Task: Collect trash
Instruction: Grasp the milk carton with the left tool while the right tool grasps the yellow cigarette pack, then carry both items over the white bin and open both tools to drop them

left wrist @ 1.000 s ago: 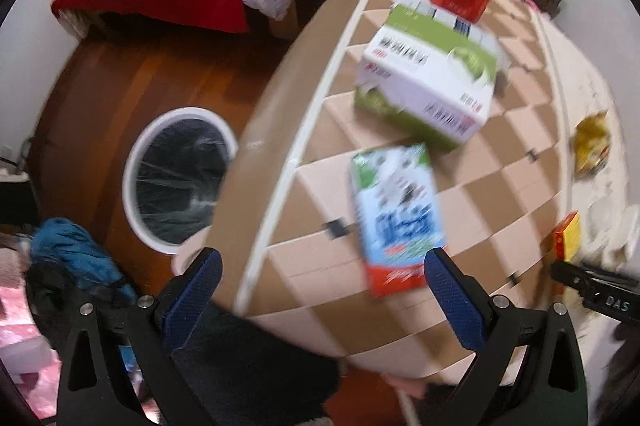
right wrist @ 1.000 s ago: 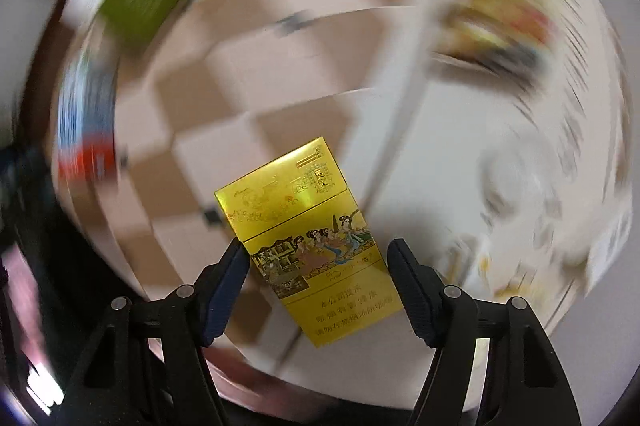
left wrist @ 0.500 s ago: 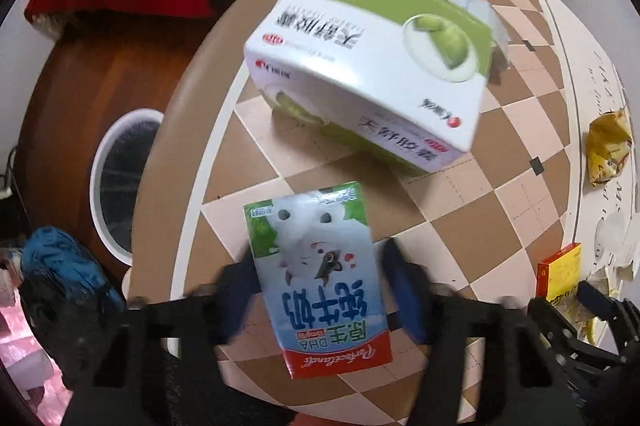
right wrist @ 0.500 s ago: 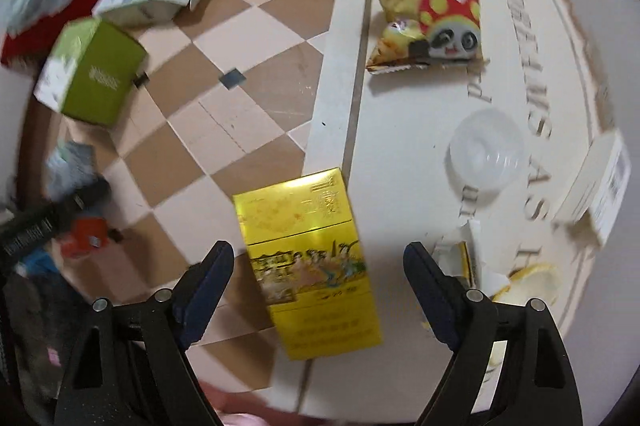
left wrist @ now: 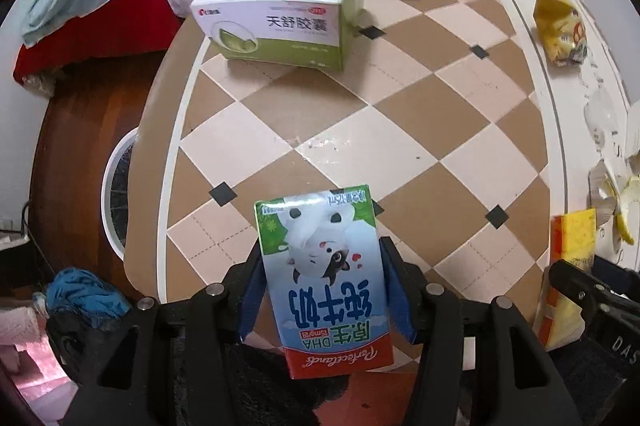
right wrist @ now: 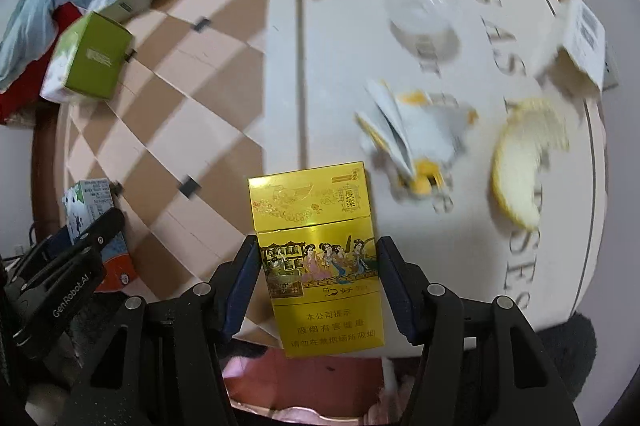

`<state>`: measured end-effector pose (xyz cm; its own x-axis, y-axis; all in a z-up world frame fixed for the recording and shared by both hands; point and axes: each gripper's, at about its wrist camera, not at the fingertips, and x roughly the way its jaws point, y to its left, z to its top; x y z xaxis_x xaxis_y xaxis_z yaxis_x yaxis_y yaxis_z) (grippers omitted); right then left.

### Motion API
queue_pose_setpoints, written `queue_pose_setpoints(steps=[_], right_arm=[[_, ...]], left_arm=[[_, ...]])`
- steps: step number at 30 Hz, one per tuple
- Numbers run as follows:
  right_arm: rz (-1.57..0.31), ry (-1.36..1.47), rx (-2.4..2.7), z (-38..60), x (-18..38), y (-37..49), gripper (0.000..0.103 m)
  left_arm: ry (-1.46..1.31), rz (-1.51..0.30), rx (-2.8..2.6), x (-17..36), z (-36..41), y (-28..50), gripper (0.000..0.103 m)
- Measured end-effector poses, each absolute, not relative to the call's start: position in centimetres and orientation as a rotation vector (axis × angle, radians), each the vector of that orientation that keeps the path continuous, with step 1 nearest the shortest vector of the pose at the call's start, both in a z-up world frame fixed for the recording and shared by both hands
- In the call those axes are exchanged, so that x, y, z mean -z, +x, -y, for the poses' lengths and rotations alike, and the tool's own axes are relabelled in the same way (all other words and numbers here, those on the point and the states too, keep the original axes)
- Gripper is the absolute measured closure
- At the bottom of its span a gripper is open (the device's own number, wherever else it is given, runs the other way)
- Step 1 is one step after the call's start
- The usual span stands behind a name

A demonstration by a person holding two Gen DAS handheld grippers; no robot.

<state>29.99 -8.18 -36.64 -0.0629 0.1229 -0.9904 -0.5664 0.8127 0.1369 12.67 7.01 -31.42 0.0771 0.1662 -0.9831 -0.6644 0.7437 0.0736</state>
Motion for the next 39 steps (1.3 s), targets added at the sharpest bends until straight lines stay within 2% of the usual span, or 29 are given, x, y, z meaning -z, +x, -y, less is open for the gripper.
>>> queue_pose_setpoints(steps=[3,8,11,17,19,20,21,22,27,33,39], right_arm=[[-1.513,-0.42,-0.583,7.6,36.6,28.8,0.04],[-1.452,-0.514,-0.589,5.4,36.8,24.9,0.028],[-1.423,-0.522,-0.576,5.2,36.8,23.0,0.029],[-1.384,-0.519,-0.586,6.1,37.0,21.0,0.03],[-1.381,-0.517,-0.583,6.6,37.5,21.0,0.034],[-1.376,-0.511,-0.577,6.8,37.2,20.6,0.043],[-1.382,-0.5,-0.579,7.0,36.8,20.2,0.045],[-1.381,-0.494,-0.585,7.8,35.4,20.8,0.045],[-1.393,-0.468,-0.583,8.4,35.3,19.6,0.045],[-1.391,-0.379,-0.605,9.5,33.1,19.4,0.045],[-1.297,-0.323,-0.69,9.0,27.2,17.3,0.045]], left_arm=[[-0.469,-1.357,-0.65,31.2,-7.0,12.6,0.051],[-0.481,-1.34,-0.645,31.0,-6.2,12.6,0.052],[-0.48,-1.336,-0.638,31.0,-6.6,12.7,0.053],[-0.46,-1.335,-0.633,31.6,-6.3,12.2,0.054],[-0.452,-1.333,-0.633,31.6,-6.2,12.1,0.054],[-0.449,-1.334,-0.633,31.7,-6.3,12.1,0.054],[-0.444,-1.335,-0.635,31.5,-6.1,12.3,0.054],[-0.441,-1.337,-0.636,31.5,-5.9,12.4,0.054],[-0.44,-1.336,-0.634,31.1,-5.5,13.1,0.055],[-0.447,-1.265,-0.627,27.2,-5.5,12.5,0.055],[-0.449,-1.115,-0.645,20.0,-7.4,9.7,0.055]])
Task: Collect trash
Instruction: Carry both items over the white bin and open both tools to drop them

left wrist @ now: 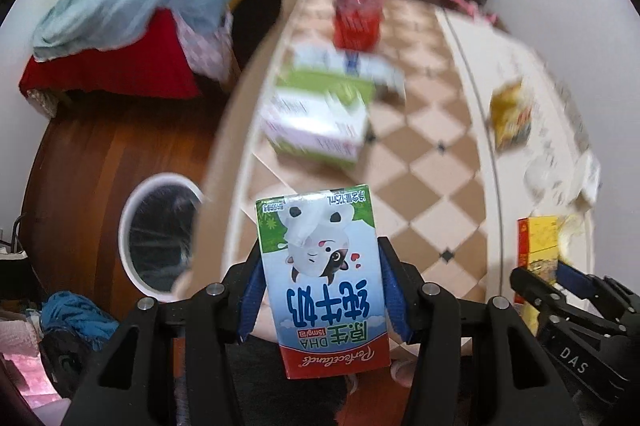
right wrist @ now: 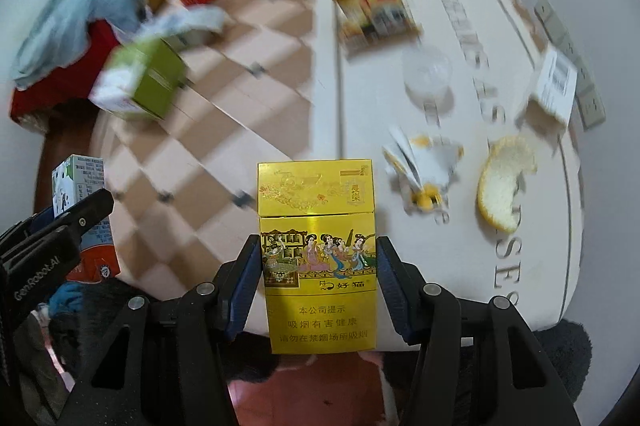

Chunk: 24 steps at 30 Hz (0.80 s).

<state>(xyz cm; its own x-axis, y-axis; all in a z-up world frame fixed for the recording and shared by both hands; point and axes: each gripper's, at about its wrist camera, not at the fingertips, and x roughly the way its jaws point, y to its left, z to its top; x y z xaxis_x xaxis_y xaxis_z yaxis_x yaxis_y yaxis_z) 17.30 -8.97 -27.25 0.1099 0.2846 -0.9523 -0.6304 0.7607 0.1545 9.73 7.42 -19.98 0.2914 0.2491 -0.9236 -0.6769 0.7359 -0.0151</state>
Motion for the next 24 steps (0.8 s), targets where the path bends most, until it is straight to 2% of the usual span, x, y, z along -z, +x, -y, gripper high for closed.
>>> queue_pose_setpoints(steps=[7,11,15,24], right_arm=[[-1.212,-0.283,-0.898,-0.1,19.1,18.4,0.045],[-1.224,-0.279,-1.038,-7.1,18.2,15.4,0.045],[-1.262,-0.327,-1.118,-13.8,20.6,11.3,0.045],[-1.43,-0.439,-1.138,-26.2,31.3,5.2,0.045]], left_arm=[[-0.487,-1.0,-0.731,14.9,-14.0,3.7,0.055],[-0.551,-0.983,-0.795,15.3,-19.1,-1.7,0.055],[-0.66,-1.013,-0.859,18.5,-25.2,-6.9,0.055],[-0.936,-1.081,-0.873,28.1,-35.1,-12.9,0.054]])
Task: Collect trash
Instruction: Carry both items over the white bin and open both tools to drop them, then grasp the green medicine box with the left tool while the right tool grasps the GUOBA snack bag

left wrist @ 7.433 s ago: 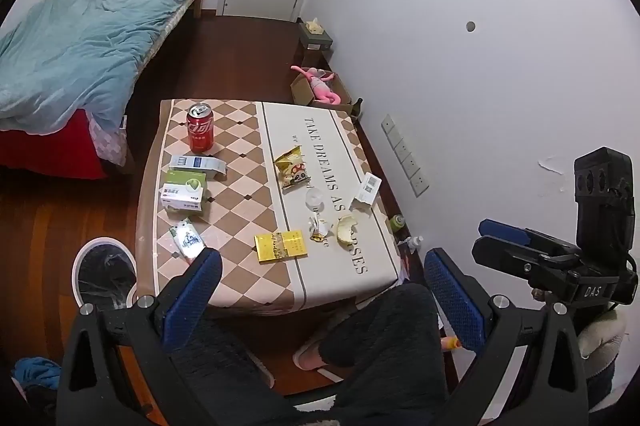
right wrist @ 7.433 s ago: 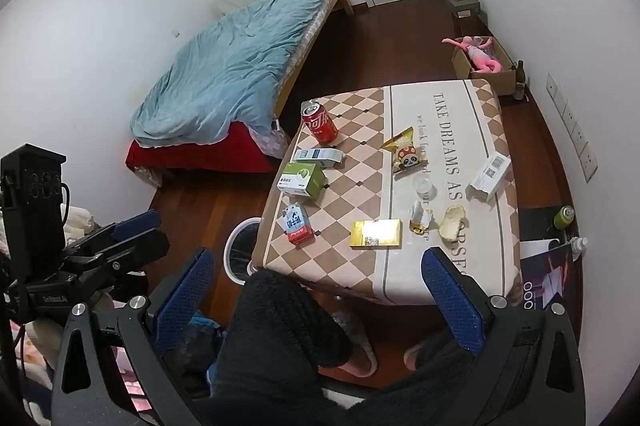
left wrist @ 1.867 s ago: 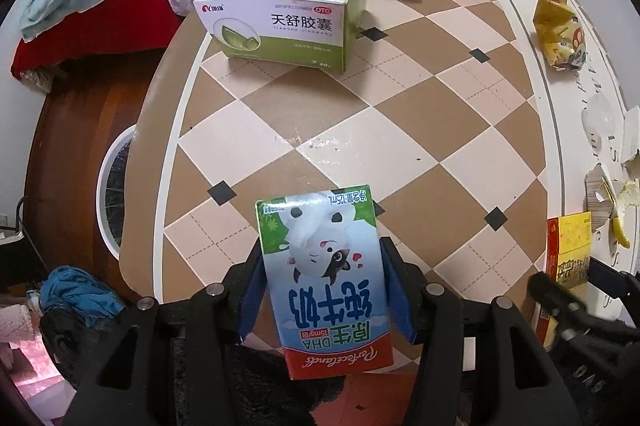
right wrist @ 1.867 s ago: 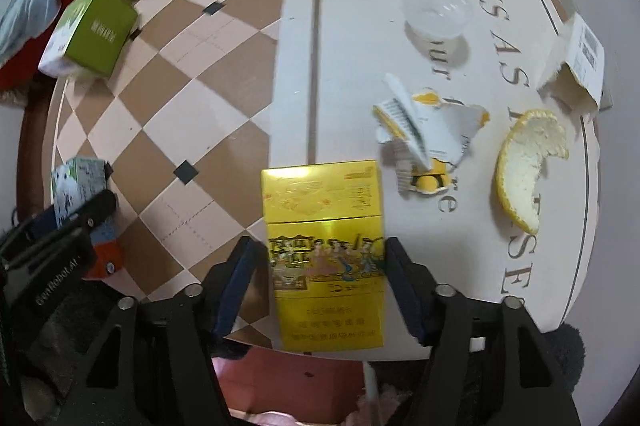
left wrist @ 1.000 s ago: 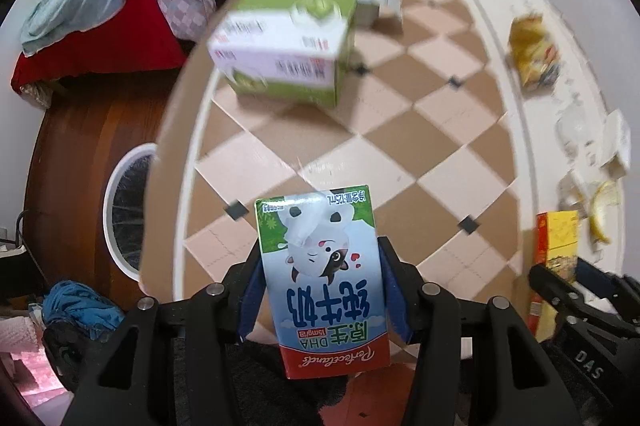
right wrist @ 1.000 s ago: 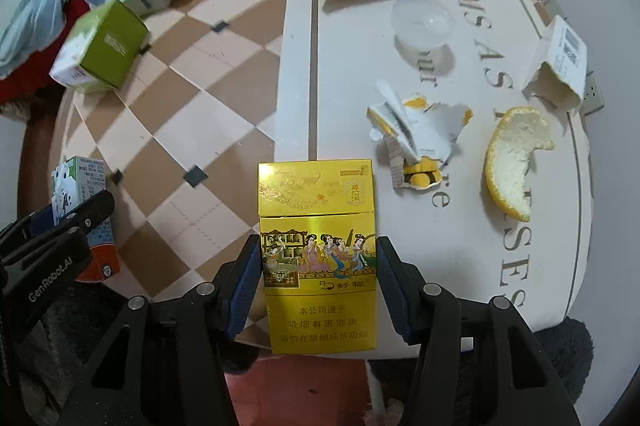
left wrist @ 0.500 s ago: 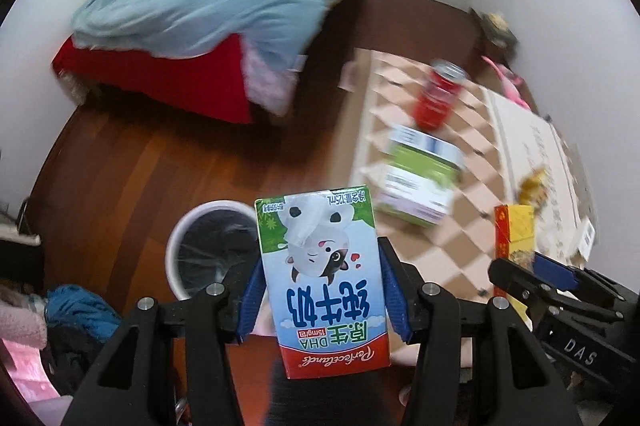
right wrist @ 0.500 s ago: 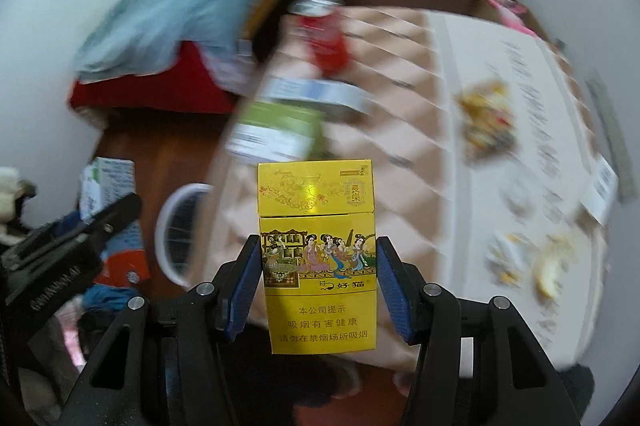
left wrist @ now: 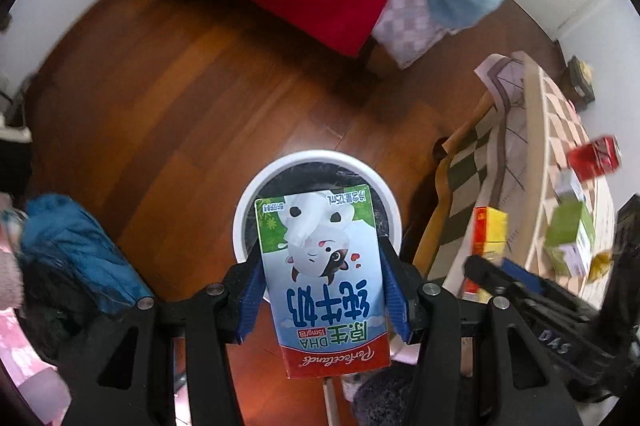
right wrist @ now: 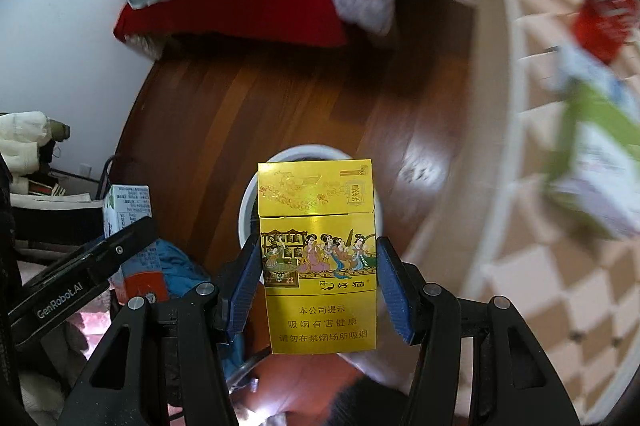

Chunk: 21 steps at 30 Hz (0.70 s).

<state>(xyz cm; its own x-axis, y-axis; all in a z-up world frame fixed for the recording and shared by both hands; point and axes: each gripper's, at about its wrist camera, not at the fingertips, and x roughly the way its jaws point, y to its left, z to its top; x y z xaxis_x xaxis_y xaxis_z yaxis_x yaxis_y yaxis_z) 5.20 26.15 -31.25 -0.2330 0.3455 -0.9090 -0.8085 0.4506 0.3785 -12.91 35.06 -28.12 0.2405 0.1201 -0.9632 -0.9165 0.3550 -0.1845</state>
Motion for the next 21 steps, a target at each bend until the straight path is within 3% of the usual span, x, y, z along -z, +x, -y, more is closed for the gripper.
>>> queue_pose_setpoints(steps=[4,5,6,8,9,10,11,12,21], right_arm=[[-1.473,-0.489,-1.12,-29.9,35.0,4.4,0.045],[-1.484,-0.49,-1.116,-30.5,35.7,4.3,0.045],[-1.489,-0.508,-1.114,-31.1,36.2,4.3,0.045],[-1.513,-0.533,-1.115,-32.2,37.3,4.1,0.044],[-1.542,-0.534,-1.123,-32.6,37.9,4.1,0.044],[-1.553,-0.544,-1.125,-32.9,38.4,4.1,0.034],[-1.55,-0.553,-1.128,-32.9,38.4,3.9,0.008],[-1.545,-0.553,-1.132,-32.9,38.4,4.0,0.0],[-1.377,-0.695,-1.149,-31.8,36.5,2.0,0.0]], left_arm=[[-1.037,-1.086,-0.848,30.4,-36.9,-13.7,0.053],[-1.057,-1.089,-0.842,30.9,-37.2,-13.9,0.046],[-1.074,-1.091,-0.839,31.1,-37.5,-14.2,0.025],[-1.109,-1.062,-0.84,31.3,-37.8,-15.1,0.004],[-1.114,-1.053,-0.85,31.4,-37.8,-15.6,0.003],[-1.109,-1.063,-0.868,31.5,-37.7,-16.1,0.003],[-1.1,-1.076,-0.883,31.6,-37.6,-16.3,0.003],[-1.08,-1.084,-0.907,31.5,-37.3,-16.7,0.003],[-0.874,-1.113,-1.14,29.9,-34.2,-18.8,0.003]])
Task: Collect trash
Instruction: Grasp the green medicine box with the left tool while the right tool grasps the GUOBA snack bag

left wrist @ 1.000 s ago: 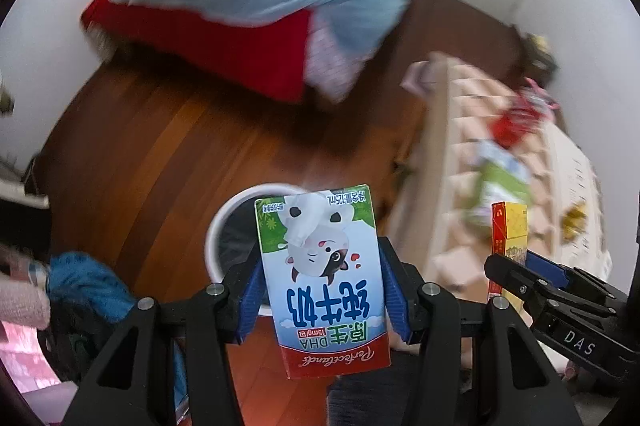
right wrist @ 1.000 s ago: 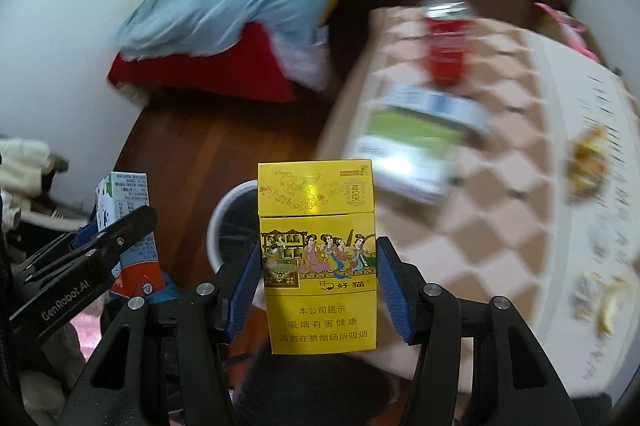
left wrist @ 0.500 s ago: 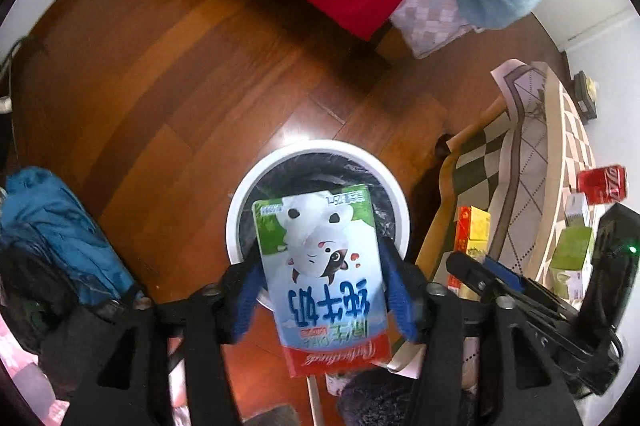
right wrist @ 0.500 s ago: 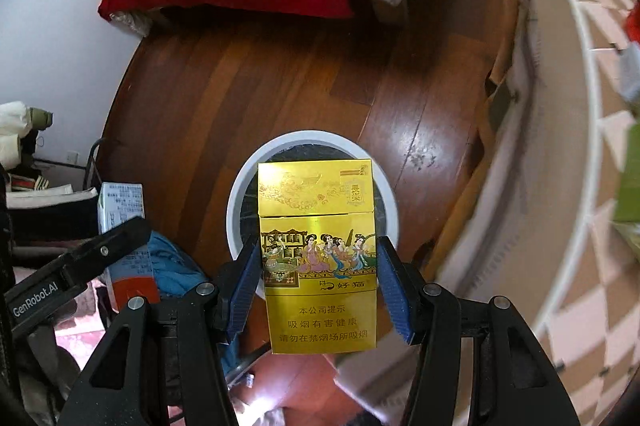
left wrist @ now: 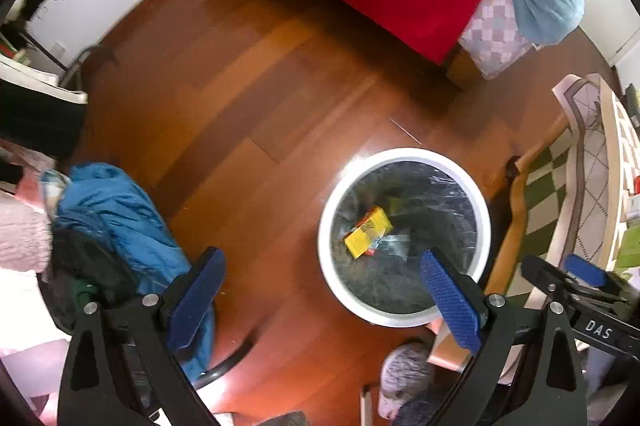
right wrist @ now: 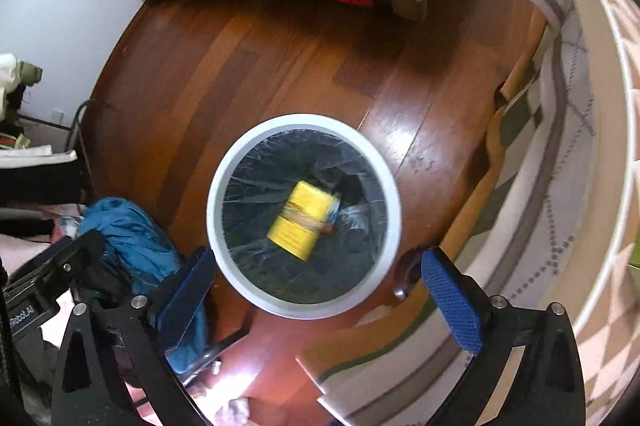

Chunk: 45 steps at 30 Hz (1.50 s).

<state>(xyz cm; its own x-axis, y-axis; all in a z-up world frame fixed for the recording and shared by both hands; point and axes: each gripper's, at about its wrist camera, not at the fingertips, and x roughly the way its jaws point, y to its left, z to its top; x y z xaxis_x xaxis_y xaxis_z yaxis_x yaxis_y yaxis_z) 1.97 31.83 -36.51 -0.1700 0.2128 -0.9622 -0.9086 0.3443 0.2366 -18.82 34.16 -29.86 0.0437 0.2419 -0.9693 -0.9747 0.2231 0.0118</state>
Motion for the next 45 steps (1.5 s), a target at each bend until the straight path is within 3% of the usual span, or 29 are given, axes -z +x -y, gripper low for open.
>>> queue_pose_setpoints(steps=[16,29,37,45], right_arm=[[-1.251,-0.694,-1.153,-22.6,28.0,1.0,0.0],[-1.193,-0.483,-1.203,-14.1,19.2,2.3,0.0],[-1.216,-0.252,-1.065,-6.4,16.2,10.6,0.0],[-1.291,-0.238,-0.729,0.5,20.4,25.3,0.0]], left_arm=[[-0.703,-1.045,-1.179,22.1,-27.7,-18.5,0.003],[-0.602,-0.935,-1.127,14.6,-20.7,-16.9,0.003],[-0.548,-0.942,-0.985,14.2,-17.8,-7.5,0.003],[-0.458,-1.069,-0.751,18.4,-16.1,8.4,0.003]])
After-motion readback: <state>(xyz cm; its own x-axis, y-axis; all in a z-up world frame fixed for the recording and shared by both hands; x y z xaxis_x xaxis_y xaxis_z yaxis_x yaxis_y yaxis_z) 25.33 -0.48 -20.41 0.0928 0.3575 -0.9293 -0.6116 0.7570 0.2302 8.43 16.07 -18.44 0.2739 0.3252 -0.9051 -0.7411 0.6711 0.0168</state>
